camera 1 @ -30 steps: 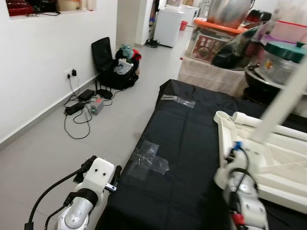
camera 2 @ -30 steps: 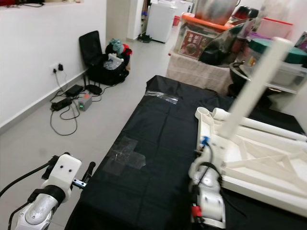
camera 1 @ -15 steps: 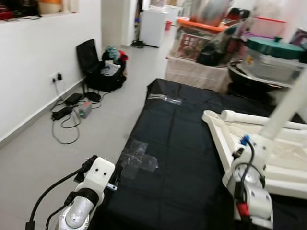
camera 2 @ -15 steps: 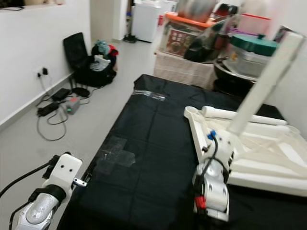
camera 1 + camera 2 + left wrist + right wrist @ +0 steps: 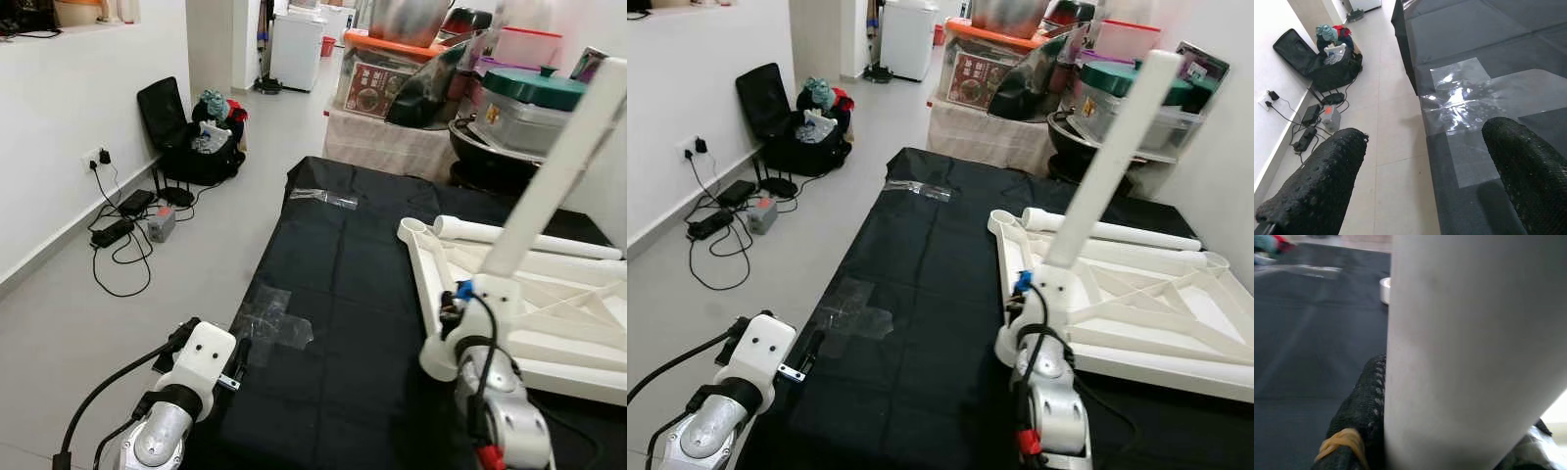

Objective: Building children table

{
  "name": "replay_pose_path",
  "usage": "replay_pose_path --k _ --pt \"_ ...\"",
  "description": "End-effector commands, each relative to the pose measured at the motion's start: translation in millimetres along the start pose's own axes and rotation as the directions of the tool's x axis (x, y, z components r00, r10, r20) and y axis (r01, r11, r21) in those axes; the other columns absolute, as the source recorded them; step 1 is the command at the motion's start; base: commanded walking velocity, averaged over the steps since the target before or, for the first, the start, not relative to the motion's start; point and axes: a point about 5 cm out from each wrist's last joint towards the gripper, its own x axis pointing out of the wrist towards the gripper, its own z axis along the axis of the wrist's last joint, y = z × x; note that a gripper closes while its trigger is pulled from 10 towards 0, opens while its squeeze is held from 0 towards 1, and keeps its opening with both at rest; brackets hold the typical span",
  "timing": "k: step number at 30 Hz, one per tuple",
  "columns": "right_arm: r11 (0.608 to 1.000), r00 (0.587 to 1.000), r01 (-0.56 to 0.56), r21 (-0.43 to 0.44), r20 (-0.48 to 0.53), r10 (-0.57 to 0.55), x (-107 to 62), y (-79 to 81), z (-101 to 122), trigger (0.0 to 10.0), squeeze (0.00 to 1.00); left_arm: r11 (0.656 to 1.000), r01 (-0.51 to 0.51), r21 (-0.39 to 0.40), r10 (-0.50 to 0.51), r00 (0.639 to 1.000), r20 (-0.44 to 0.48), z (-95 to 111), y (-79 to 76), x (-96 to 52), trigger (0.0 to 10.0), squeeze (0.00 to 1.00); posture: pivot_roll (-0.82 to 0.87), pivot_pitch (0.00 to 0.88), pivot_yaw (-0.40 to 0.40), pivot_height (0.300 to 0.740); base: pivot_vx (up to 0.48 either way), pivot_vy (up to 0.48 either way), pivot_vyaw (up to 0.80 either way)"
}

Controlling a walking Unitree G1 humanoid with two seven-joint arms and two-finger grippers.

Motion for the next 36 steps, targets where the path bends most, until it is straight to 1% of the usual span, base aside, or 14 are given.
replay_pose_path --k 1,2,3,4,9,11,13,14,17,20,21,24,26,36 --pt "0.997 0.996 -0.071 -0.043 0.054 0.073 -3.6 2.1 6.8 10.0 0.0 1.0 0.013 0.005 -0.013 1.0 -0.004 -0.2 -2.1 -1.3 10.0 0.0 0.09 0.0 -0.175 0.74 0.0 0.0 0.0" --pt "0.991 0.989 -0.127 -0.04 0.065 0.129 -5.0 3.8 6.9 10.0 0.83 1.0 0.014 0.005 -0.014 1.0 -0.003 -0.2 -2.2 -1.3 10.0 0.0 0.09 0.0 -0.174 0.74 0.0 0.0 0.0" --pt "0.991 0.989 -0.127 -0.04 0.065 0.129 -5.0 3.8 6.9 10.0 0.83 1.0 0.014 0.005 -0.014 1.0 -0.003 -0.2 -2.2 -1.3 10.0 0.0 0.09 0.0 -0.174 0.74 0.0 0.0 0.0" --pt "0.98 0.978 -0.196 -0.041 0.071 0.198 -6.2 5.5 5.4 10.0 1.0 1.0 0.015 0.006 -0.015 1.0 -0.004 -0.4 -2.1 -1.4 10.0 0.0 0.1 0.0 -0.178 0.74 0.0 0.0 0.0" --pt "0.938 0.933 -0.347 -0.013 0.1 0.346 -12.4 15.8 9.1 10.0 1.0 1.0 0.012 0.009 -0.012 1.0 -0.005 -0.8 -1.0 -1.6 10.0 0.0 0.1 0.0 -0.177 0.74 0.0 0.0 0.0" --pt "0.933 0.928 -0.36 -0.013 0.103 0.359 -13.3 16.7 9.4 10.0 1.0 1.0 0.012 0.01 -0.012 1.0 -0.005 -0.9 -0.9 -1.6 10.0 0.0 0.1 0.0 -0.177 0.74 0.0 0.0 0.0" --pt "0.887 0.876 -0.462 -0.011 0.152 0.458 -21.0 23.8 14.5 10.0 1.0 1.0 0.013 0.01 -0.013 1.0 -0.005 -1.0 -0.7 -1.5 10.0 0.0 0.1 0.0 -0.173 0.74 0.0 0.0 0.0" --pt "0.887 0.876 -0.462 -0.011 0.152 0.458 -21.0 23.8 14.5 10.0 1.0 1.0 0.013 0.01 -0.013 1.0 -0.005 -1.0 -0.7 -1.5 10.0 0.0 0.1 0.0 -0.173 0.74 0.0 0.0 0.0" --pt "0.84 0.824 -0.54 -0.051 0.171 0.54 -20.9 26.5 16.5 10.0 1.0 1.0 0.017 0.011 -0.017 1.0 -0.004 -1.0 -1.1 -1.1 10.0 0.0 0.1 0.0 -0.171 0.74 0.0 0.0 0.0" --pt "0.825 0.809 -0.559 -0.084 0.161 0.565 -14.7 25.5 17.6 10.0 1.0 1.0 0.019 0.011 -0.019 1.0 -0.003 -0.8 -1.4 -0.9 10.0 0.0 0.1 0.0 -0.171 0.74 0.0 0.0 0.0" --pt "0.823 0.808 -0.559 -0.103 0.152 0.569 -9.0 25.7 19.5 10.0 0.0 1.0 0.019 0.01 -0.018 1.0 -0.002 -0.5 -1.8 -0.5 10.0 0.0 0.1 0.0 -0.175 0.74 0.0 0.0 0.0" --pt "0.817 0.804 -0.565 -0.114 0.143 0.577 -0.6 27.3 22.6 10.0 0.0 1.0 0.018 0.01 -0.018 1.0 0.0 0.0 -2.3 -0.2 10.0 0.0 0.11 0.0 -0.176 0.74 0.0 0.0 0.0" --pt "0.807 0.794 -0.582 -0.106 0.142 0.591 10.4 38.2 25.2 10.0 0.0 1.0 0.018 0.01 -0.018 1.0 0.002 0.5 -3.0 -0.1 10.0 0.0 0.11 0.0 -0.179 0.74 0.0 0.0 0.0" --pt "0.765 0.758 -0.636 -0.102 0.105 0.644 17.6 57.4 14.8 10.0 0.0 1.0 0.005 0.007 -0.005 1.0 0.004 2.0 -3.5 -0.3 10.0 0.0 0.14 0.0 -0.205 0.74 0.0 0.0 0.0"
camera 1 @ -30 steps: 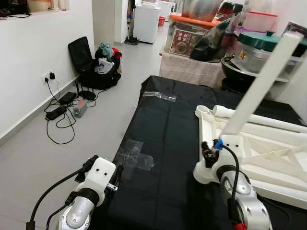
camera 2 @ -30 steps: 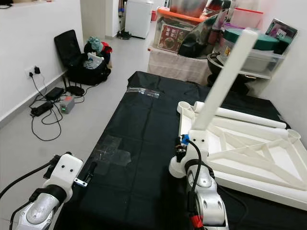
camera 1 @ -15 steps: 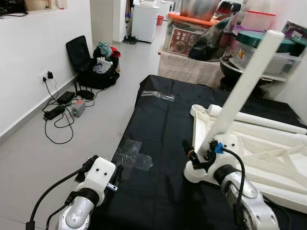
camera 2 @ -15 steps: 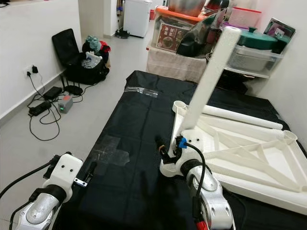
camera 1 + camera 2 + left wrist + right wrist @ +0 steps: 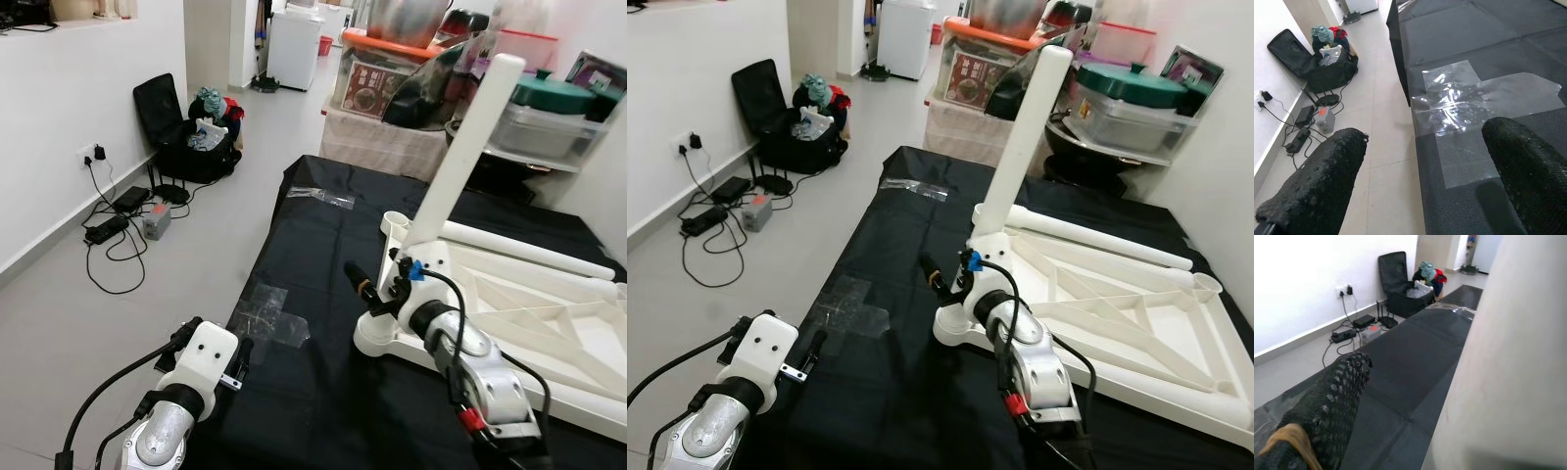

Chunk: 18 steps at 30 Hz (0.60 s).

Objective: Building children table

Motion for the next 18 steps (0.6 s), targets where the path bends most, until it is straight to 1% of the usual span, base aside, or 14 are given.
replay_pose_path --k 1,2,3,4,5,6,7,10,16,18 --pt "0.996 0.995 -0.091 0.014 -0.05 0.092 -1.1 9.9 -15.0 10.0 0.0 1.0 0.001 0.005 -0.001 1.0 0.001 1.0 -2.2 -1.0 10.0 0.0 0.13 0.0 -0.2 0.74 0.0 0.0 0.0" --pt "0.993 0.992 -0.114 0.017 -0.059 0.115 -3.4 10.6 -18.7 10.0 0.0 1.0 -0.001 0.004 0.001 1.0 0.001 1.0 -2.1 -1.1 10.0 0.0 0.13 0.0 -0.2 0.74 0.0 0.0 0.0" --pt "0.99 0.988 -0.141 0.022 -0.056 0.142 -6.1 10.0 -21.1 7.8 0.0 1.0 0.001 0.004 -0.001 1.0 0.001 0.9 -2.5 -1.2 10.0 0.0 0.13 0.0 -0.197 0.74 0.0 0.0 0.0" --pt "0.987 0.986 -0.159 0.021 -0.048 0.159 -8.5 9.1 -22.3 3.0 0.0 1.0 0.004 0.004 -0.004 1.0 0.002 0.9 -3.0 -1.3 10.0 0.0 0.13 0.0 -0.192 0.74 0.0 0.0 0.0" --pt "0.987 0.986 -0.159 0.021 -0.048 0.159 -8.5 9.1 -22.3 3.0 0.0 1.0 0.004 0.004 -0.004 1.0 0.002 0.9 -3.0 -1.3 10.0 0.0 0.13 0.0 -0.192 0.74 0.0 0.0 0.0" --pt "0.986 0.986 -0.164 0.026 -0.036 0.165 -9.2 7.6 -22.9 0.0 0.0 1.0 0.006 0.003 -0.006 1.0 0.002 0.9 -3.4 -1.3 10.0 0.0 0.13 0.0 -0.192 0.74 0.0 0.0 0.0" --pt "0.987 0.987 -0.16 0.031 -0.024 0.161 -9.6 5.9 -23.4 0.0 0.0 1.0 0.008 0.004 -0.008 1.0 0.002 0.9 -3.6 -1.3 10.0 0.0 0.13 0.0 -0.192 0.74 0.0 0.0 0.0" --pt "0.995 0.996 -0.085 0.057 -0.011 0.086 -7.4 -0.1 -26.0 0.0 0.0 1.0 0.008 0.004 -0.008 1.0 0.0 0.2 -3.4 -1.5 10.0 0.0 0.13 0.0 -0.194 0.74 0.0 0.0 0.0" --pt "0.997 0.999 -0.038 0.065 -0.004 0.038 -8.9 1.0 -26.4 0.0 0.0 1.0 0.006 0.005 -0.006 1.0 -0.001 -0.4 -3.0 -1.6 10.0 0.0 0.13 0.0 -0.193 0.74 0.0 0.0 0.0" --pt "0.997 1.0 0.019 0.071 0.004 -0.019 -11.7 -0.1 -26.1 0.0 0.0 1.0 0.006 0.005 -0.006 1.0 -0.001 -0.8 -3.0 -1.5 10.0 0.0 0.12 0.0 -0.19 0.74 0.0 0.0 0.0"
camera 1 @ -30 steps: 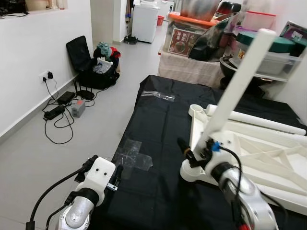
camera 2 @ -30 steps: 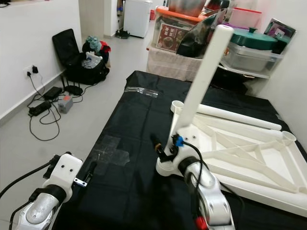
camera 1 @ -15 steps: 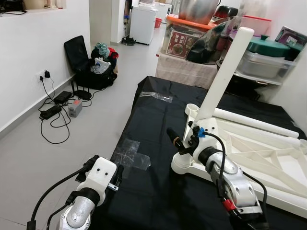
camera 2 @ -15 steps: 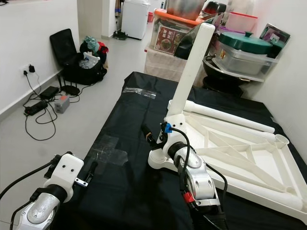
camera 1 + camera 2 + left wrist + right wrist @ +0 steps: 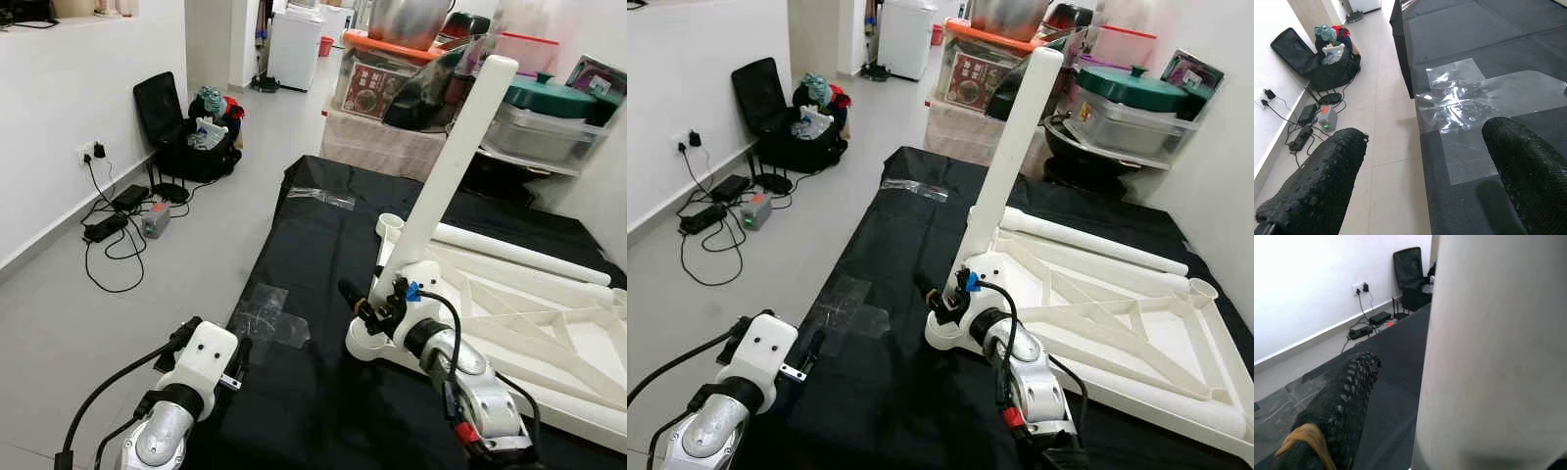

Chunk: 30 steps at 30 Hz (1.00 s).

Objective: Building children table

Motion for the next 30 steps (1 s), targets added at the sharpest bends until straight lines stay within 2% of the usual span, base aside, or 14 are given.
replay_pose_path --k 1,5,9,10,11,12,13,15,16,20,30 --pt "0.995 0.995 0.096 0.013 0.008 -0.096 -5.7 -3.4 -1.4 0.0 0.0 1.0 0.009 0.003 -0.009 1.0 -0.001 -0.8 -3.1 -1.4 10.0 0.0 0.12 0.0 -0.19 0.74 0.0 0.0 0.0" --pt "0.984 0.984 0.178 0.026 0.013 -0.178 -11.2 -9.3 -2.4 0.0 0.0 1.0 0.012 0.002 -0.012 1.0 -0.001 -1.1 -3.8 -1.5 10.0 0.0 0.12 0.0 -0.188 0.74 0.0 0.0 0.0" --pt "0.985 0.985 0.17 0.032 0.012 -0.17 -13.0 -6.7 -3.0 0.0 0.0 1.0 0.013 0.001 -0.013 1.0 -0.001 -1.2 -4.0 -1.5 10.0 0.0 0.12 0.0 -0.188 0.74 0.0 0.0 0.0" --pt "0.99 0.991 0.136 0.032 0.009 -0.136 -12.5 -2.5 -1.5 3.6 0.0 1.0 0.013 0.001 -0.013 1.0 -0.001 -0.9 -4.1 -1.3 10.0 0.0 0.11 0.0 -0.186 0.74 0.0 0.0 0.0" --pt "0.995 0.995 0.102 0.021 0.004 -0.102 -12.0 1.6 0.1 10.0 0.0 1.0 0.013 0.0 -0.013 1.0 -0.001 -0.8 -4.1 -1.1 10.0 0.0 0.11 0.0 -0.186 0.74 0.0 0.0 0.0" --pt "0.997 0.997 0.081 0.011 0.002 -0.081 -11.7 4.2 1.3 10.0 0.0 1.0 0.013 -0.001 -0.013 1.0 0.0 -0.6 -4.1 -1.1 10.0 0.0 0.11 0.0 -0.186 0.74 0.0 0.0 0.0" --pt "0.997 0.997 0.07 0.015 0.012 -0.07 -12.0 5.4 2.4 3.6 0.0 1.0 0.013 -0.001 -0.013 1.0 0.0 -0.6 -4.1 -1.0 10.0 0.0 0.11 0.0 -0.187 0.74 0.0 0.0 0.0" --pt "0.997 0.997 0.068 0.018 0.021 -0.069 -12.3 5.3 2.8 3.6 0.0 1.0 0.013 -0.002 -0.013 1.0 0.0 -0.6 -4.0 -1.0 10.0 0.0 0.11 0.0 -0.187 0.74 0.0 0.0 0.0" --pt "0.993 0.992 0.117 0.029 0.033 -0.118 -14.4 -0.2 3.5 0.0 0.0 1.0 0.012 -0.001 -0.012 1.0 0.0 -0.6 -3.6 -1.1 10.0 0.0 0.11 0.0 -0.188 0.74 0.0 0.0 0.0" --pt "0.983 0.982 0.18 0.033 0.05 -0.182 -17.8 -4.0 5.8 0.0 0.0 1.0 0.011 -0.002 -0.011 1.0 0.0 -0.7 -2.8 -1.1 10.0 0.0 0.1 0.0 -0.186 0.74 0.0 0.0 0.0" --pt "0.979 0.979 0.201 0.033 0.031 -0.202 -21.5 -2.5 3.2 0.0 0.0 1.0 0.015 -0.001 -0.015 1.0 0.0 -0.5 -2.7 -0.5 10.0 0.0 0.1 0.0 -0.185 0.74 0.0 0.0 0.0"
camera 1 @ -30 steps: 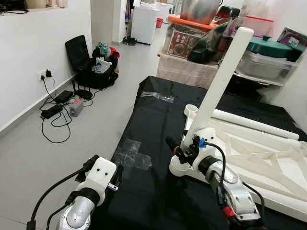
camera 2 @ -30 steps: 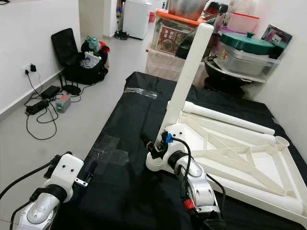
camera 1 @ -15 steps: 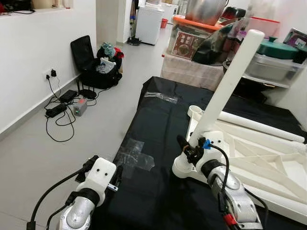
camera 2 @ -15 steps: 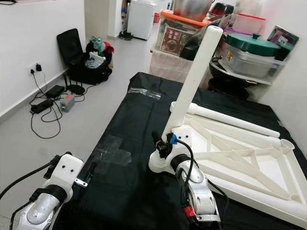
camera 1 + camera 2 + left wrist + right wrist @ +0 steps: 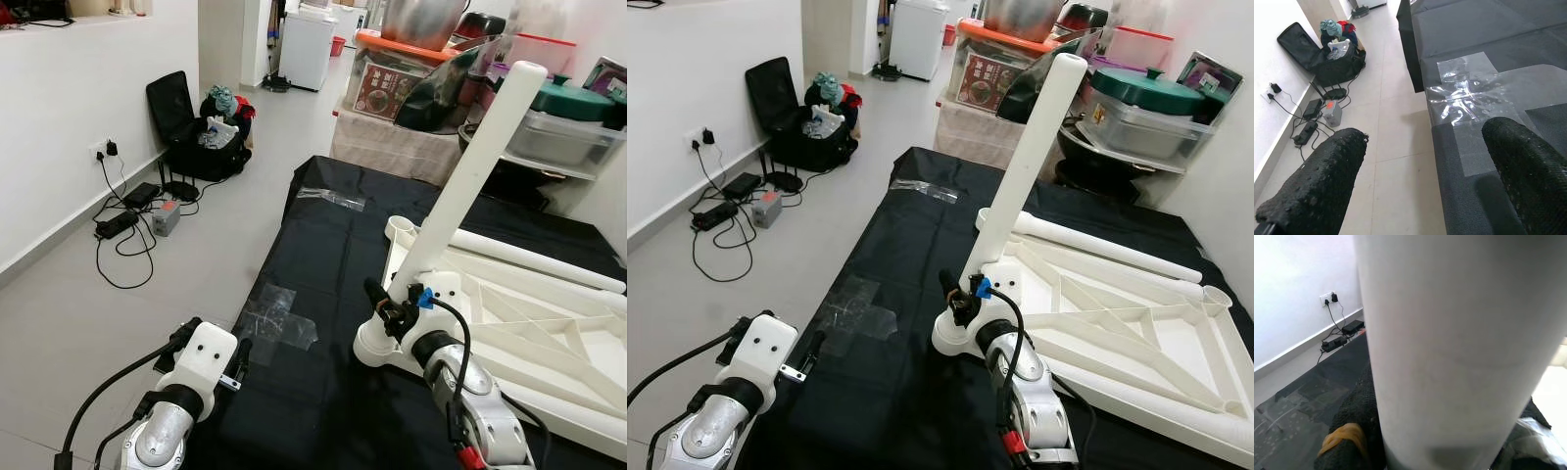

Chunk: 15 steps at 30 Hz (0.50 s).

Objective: Building children table

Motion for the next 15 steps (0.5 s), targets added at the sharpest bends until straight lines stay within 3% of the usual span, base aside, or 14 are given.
replay_pose_path --k 1,3,4,7,8,15 --pt "1.0 1.0 0.014 -0.006 0.008 -0.014 -3.7 -2.0 3.0 0.0 0.0 1.0 0.014 -0.002 -0.014 1.0 0.002 0.1 -3.0 -0.2 10.0 0.0 0.1 0.0 -0.185 0.74 0.0 0.0 0.0" --pt "1.0 1.0 0.012 -0.004 -0.006 -0.012 -3.6 -0.4 2.3 0.0 0.0 1.0 0.014 -0.001 -0.014 1.0 0.002 0.2 -3.0 -0.1 10.0 0.0 0.1 0.0 -0.185 0.74 0.0 0.0 0.0" --pt "1.0 1.0 0.002 0.001 -0.022 -0.002 -3.5 5.0 2.4 10.0 0.0 1.0 0.015 -0.001 -0.015 1.0 0.003 0.2 -3.1 0.0 10.0 0.0 0.1 0.0 -0.185 0.74 0.0 0.0 0.0" --pt "1.0 1.0 -0.003 0.003 -0.025 0.003 -3.6 7.4 2.9 10.0 0.0 1.0 0.015 -0.001 -0.015 1.0 0.002 0.2 -3.1 0.0 10.0 0.0 0.1 0.0 -0.185 0.74 0.0 0.0 0.0" --pt "1.0 1.0 -0.003 0.006 0.003 0.003 -5.3 8.1 5.4 0.0 0.0 1.0 0.016 -0.001 -0.016 1.0 0.002 0.2 -3.2 -0.1 10.0 0.0 0.1 0.0 -0.183 0.74 0.0 0.0 0.0" --pt "0.999 0.998 0.04 0.017 0.039 -0.041 -11.9 4.7 9.3 0.0 0.0 1.0 0.018 -0.002 -0.018 1.0 0.002 0.5 -3.3 -0.6 10.0 0.0 0.09 0.0 -0.181 0.74 0.0 0.0 0.0"
